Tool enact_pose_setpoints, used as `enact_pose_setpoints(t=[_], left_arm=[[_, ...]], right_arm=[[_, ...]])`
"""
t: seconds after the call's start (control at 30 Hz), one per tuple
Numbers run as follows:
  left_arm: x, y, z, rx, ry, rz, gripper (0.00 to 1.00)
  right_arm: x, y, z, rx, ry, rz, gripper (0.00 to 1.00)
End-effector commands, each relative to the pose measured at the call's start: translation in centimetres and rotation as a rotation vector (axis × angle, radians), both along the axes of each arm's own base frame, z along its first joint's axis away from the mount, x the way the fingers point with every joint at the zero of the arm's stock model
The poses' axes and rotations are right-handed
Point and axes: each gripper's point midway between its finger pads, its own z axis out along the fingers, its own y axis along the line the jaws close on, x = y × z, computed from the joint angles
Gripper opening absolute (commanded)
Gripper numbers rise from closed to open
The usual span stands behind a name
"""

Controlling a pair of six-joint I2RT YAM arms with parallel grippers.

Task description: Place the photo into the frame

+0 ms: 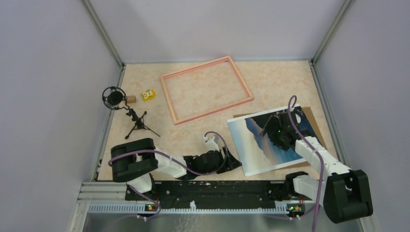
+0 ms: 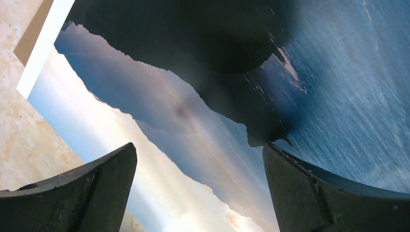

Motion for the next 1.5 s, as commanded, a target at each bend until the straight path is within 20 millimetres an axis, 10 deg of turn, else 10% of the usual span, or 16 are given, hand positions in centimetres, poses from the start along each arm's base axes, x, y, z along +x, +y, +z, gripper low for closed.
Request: enact_pose_setpoints(t=[0.0,0.27,0.77,1.23,1.47], left_arm=[[0.3,-3.0,1.5,-0.118,0.010,0.003,0.69],[0.2,-4.2,0.4,-0.164,0.029,-0.006,0.58],[1.7,-5.7,5.7,-0.388,-0.115,-0.013,0.38],[2.2,-7.0,2.3,-0.301,0.089,-0.001,0.30],[3.4,-6.6,2.8,-0.211,0.027,-0.034,0.03]], right_arm=[[0.9,-0.1,0.2,-0.010,-0.042,-0.017,0.99],[0.7,-0.1,-1.1,-0.021,0.006,-0.009,0.99],[0.6,0.2,-0.9,-0.013,-0.004,0.014,0.99],[0.5,-0.4,0.6,-0.036,-0.034,0.008,0.99],[1.1,-0.8,1.8,-0.094,-0.067,0.076,0.99]])
